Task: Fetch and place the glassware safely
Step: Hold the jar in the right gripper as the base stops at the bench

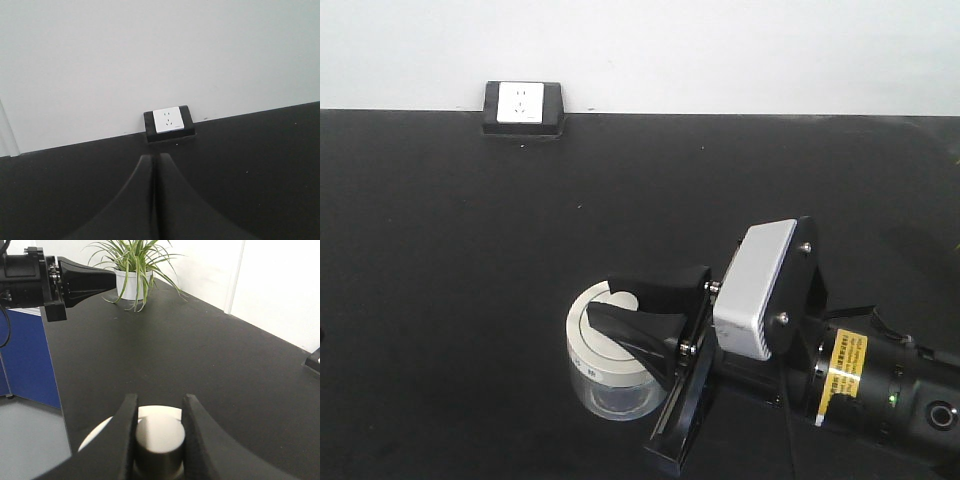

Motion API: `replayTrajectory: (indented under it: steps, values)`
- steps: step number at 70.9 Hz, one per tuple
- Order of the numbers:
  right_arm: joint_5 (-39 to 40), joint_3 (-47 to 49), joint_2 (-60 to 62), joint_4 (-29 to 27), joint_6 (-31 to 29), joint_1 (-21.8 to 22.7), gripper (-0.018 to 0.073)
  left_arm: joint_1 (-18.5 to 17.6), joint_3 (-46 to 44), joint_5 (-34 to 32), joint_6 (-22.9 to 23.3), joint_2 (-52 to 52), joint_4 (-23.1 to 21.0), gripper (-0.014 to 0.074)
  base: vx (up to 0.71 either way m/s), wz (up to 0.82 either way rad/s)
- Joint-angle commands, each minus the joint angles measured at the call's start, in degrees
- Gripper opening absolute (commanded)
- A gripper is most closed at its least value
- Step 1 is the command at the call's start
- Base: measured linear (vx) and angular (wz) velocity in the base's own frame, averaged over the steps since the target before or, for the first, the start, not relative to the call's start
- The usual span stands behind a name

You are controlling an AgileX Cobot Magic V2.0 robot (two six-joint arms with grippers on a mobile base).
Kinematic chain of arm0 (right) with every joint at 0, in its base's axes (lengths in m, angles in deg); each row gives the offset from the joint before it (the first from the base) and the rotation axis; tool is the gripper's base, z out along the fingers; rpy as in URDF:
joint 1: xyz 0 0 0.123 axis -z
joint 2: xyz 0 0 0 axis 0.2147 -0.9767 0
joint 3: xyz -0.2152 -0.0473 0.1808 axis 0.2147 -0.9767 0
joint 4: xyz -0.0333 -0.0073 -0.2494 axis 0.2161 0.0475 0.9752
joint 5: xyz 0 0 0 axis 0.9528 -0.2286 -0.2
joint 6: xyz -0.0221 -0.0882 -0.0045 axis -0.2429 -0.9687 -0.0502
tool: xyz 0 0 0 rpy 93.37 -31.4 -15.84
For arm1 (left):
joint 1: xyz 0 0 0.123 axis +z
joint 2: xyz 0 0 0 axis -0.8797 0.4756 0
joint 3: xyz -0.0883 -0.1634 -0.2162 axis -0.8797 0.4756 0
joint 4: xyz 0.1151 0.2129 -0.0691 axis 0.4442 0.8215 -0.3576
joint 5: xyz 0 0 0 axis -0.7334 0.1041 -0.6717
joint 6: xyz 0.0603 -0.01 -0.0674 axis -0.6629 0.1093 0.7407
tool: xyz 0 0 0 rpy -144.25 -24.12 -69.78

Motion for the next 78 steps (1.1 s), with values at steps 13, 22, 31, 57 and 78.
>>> replayTrajectory:
  steps: [13,22,31,57,78]
  values:
    - [4.7,1.8,1.4,-1.8,0.0,0.0,-0.0004,0.0,-1.5,-4.6,0.4,-0.2,-0.4,-0.0007,0.00,0.00]
    - [4.7,1.8,1.4,-1.8,0.0,0.0,-0.0004,0.0,-1.5,-4.6,0.4,-0.2,-0.4,-0.0007,0.00,0.00]
    - [4.7,1.8,1.4,-1.8,0.0,0.0,-0.0004,0.0,-1.5,-4.6,0.4,-0.2,-0.4,-0.0007,0.00,0.00]
    - [4.7,1.8,1.4,-1.8,0.0,0.0,-0.0004,0.0,-1.5,-4.6,0.4,-0.2,-0.4,-0.0007,0.00,0.00]
    - [4.7,1.8,1.4,-1.8,0.0,0.0,-0.0004,0.0,-1.5,-4.6,0.4,-0.2,-0.4,-0.0007,0.00,0.00]
